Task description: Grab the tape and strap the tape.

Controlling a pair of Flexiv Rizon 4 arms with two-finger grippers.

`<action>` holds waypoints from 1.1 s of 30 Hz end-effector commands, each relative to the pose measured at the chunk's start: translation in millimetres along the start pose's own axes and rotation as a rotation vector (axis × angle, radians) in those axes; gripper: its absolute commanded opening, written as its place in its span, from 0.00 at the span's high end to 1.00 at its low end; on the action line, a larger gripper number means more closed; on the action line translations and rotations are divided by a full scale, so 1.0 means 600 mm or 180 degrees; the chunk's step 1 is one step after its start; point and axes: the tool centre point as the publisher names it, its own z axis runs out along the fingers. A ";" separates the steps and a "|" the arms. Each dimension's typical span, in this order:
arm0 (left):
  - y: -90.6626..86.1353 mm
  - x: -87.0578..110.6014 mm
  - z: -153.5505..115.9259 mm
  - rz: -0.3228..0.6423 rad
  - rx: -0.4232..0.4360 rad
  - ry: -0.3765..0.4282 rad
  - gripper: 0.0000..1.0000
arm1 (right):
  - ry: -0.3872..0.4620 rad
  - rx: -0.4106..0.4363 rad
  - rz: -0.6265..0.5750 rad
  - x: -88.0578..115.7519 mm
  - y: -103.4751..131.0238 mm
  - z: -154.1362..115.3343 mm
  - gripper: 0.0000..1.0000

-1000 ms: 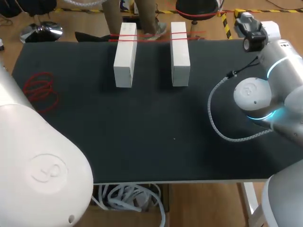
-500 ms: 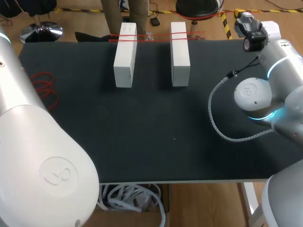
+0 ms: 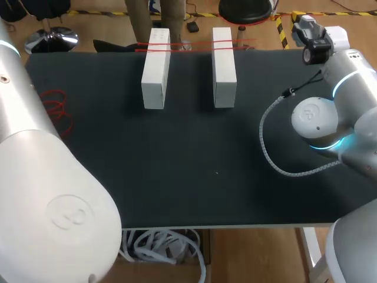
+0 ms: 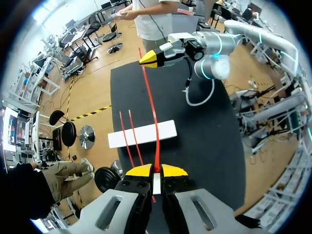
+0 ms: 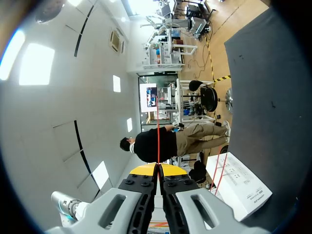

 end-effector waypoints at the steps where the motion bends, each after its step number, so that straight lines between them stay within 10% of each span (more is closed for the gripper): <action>1: 0.002 0.005 0.001 0.0001 0.0003 -0.0016 1.00 | 0.0001 0.0001 -0.0003 0.000 0.000 0.002 1.00; 19: 0.002 0.005 0.001 0.0001 0.0003 -0.0016 1.00 | 0.0034 -0.0034 -0.0096 0.001 0.002 0.003 1.00; 33: 0.002 0.005 0.001 0.0001 0.0003 -0.0016 1.00 | -0.0606 -0.0466 -0.1598 0.030 0.016 0.010 1.00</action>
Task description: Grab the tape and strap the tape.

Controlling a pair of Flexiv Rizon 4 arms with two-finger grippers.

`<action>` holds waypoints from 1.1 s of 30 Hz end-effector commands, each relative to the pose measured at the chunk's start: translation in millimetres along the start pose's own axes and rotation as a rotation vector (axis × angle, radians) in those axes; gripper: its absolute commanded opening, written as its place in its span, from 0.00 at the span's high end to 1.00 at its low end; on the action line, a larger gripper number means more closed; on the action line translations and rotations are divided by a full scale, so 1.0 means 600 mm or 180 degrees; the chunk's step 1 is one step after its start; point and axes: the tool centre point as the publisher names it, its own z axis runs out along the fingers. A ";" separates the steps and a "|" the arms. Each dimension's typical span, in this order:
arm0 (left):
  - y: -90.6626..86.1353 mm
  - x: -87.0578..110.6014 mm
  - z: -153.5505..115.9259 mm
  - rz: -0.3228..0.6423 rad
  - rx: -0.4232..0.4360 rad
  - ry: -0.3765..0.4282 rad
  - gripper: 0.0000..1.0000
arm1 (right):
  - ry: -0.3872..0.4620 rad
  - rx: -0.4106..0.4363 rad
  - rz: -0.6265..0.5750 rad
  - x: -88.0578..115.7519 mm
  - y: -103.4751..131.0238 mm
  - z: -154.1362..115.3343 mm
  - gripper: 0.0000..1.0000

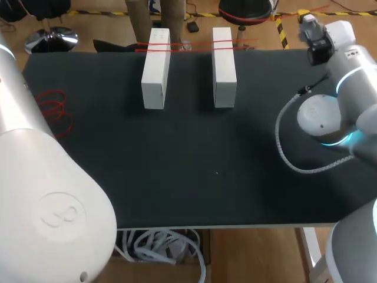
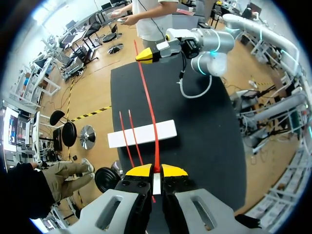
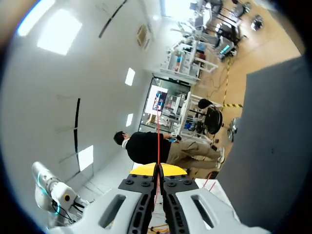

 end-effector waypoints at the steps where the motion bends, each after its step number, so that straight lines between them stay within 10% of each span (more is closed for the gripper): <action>1: -0.001 0.001 -0.002 -0.0002 -0.0013 0.0004 1.00 | -0.0781 -0.0258 -0.0545 0.029 -0.011 0.003 1.00; 9: -0.001 0.001 -0.002 -0.0002 -0.0013 0.0004 1.00 | -0.1675 -0.0338 -0.1330 0.037 -0.010 0.009 1.00; 20: -0.001 0.001 -0.002 -0.0002 -0.0013 0.0004 1.00 | -0.1616 -0.0157 -0.3141 0.037 -0.018 -0.001 1.00; 33: -0.001 0.001 -0.002 -0.0002 -0.0013 0.0004 1.00 | -0.1478 -0.0072 -0.3180 0.040 -0.033 -0.008 1.00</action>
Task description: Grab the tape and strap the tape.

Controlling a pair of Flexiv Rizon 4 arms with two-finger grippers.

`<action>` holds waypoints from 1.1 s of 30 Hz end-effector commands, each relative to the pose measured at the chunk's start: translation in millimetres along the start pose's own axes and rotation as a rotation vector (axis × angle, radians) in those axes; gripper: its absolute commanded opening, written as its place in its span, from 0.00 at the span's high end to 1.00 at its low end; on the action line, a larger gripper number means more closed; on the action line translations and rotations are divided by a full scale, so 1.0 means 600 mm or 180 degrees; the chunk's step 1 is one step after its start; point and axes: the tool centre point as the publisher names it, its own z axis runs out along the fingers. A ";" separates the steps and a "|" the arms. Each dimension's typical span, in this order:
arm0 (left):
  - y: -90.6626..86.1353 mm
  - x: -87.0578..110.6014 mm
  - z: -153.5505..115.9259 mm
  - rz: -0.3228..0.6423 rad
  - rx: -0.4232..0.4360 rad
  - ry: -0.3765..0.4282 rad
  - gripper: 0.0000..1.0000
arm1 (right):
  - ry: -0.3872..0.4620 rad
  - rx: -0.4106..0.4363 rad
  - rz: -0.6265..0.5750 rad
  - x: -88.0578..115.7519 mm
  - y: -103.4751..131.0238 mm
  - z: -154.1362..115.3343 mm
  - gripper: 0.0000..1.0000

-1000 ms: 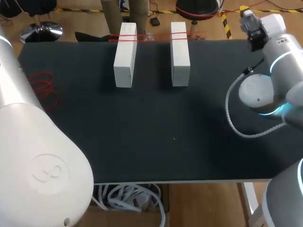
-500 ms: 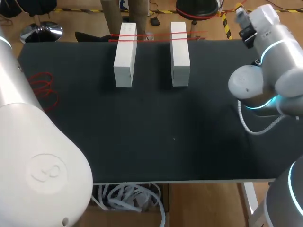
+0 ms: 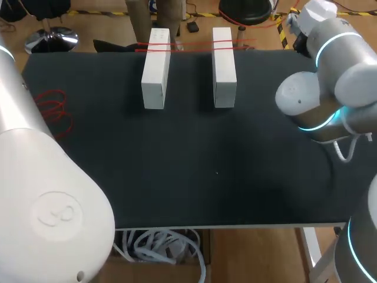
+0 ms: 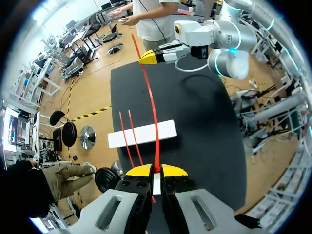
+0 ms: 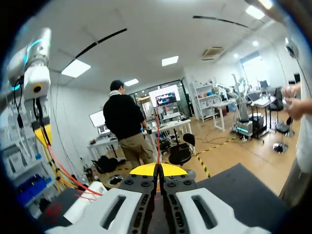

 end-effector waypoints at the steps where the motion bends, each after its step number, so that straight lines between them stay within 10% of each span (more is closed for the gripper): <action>1: -0.001 0.000 -0.002 -0.0003 -0.0015 0.0007 1.00 | -0.0908 0.0154 -0.0071 0.007 0.012 -0.003 1.00; 12: -0.001 0.000 -0.002 -0.0003 -0.0015 0.0007 1.00 | -0.1138 0.0240 -0.0717 0.002 0.021 0.003 1.00; 33: -0.001 0.000 -0.002 -0.0003 -0.0015 0.0007 1.00 | -0.0929 -0.0184 -0.4063 0.046 0.042 0.004 1.00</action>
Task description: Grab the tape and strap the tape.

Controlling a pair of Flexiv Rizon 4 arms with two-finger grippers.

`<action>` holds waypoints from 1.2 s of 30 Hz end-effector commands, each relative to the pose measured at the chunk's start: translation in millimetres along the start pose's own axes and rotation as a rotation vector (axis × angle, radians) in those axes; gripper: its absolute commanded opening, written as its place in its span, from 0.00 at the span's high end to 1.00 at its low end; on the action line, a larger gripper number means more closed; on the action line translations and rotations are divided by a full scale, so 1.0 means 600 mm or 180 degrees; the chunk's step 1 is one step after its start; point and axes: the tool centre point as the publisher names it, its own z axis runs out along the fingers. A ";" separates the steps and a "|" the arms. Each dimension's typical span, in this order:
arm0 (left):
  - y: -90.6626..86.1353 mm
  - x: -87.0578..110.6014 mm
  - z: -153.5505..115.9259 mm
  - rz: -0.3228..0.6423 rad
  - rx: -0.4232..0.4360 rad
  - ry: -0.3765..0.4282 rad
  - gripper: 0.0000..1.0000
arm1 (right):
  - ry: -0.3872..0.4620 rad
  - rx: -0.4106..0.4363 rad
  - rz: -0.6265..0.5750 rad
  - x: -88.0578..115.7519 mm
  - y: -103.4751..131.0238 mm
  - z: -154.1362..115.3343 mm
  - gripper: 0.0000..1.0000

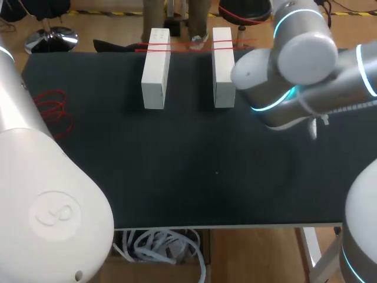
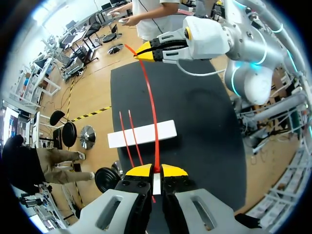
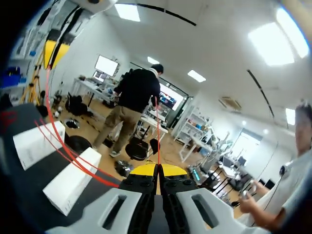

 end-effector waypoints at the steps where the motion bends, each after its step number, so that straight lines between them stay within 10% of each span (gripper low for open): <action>1: -0.001 0.000 -0.002 -0.0003 -0.0017 0.0007 1.00 | -0.0502 -0.0384 -0.1583 0.015 0.011 -0.002 1.00; 18: -0.001 0.000 -0.002 -0.0003 -0.0017 0.0007 1.00 | -0.0441 -0.0770 -0.2116 0.039 0.030 -0.001 1.00; 36: -0.001 0.000 -0.002 -0.0003 -0.0017 0.0007 1.00 | -0.0441 -0.0550 -0.1273 0.040 0.059 -0.007 1.00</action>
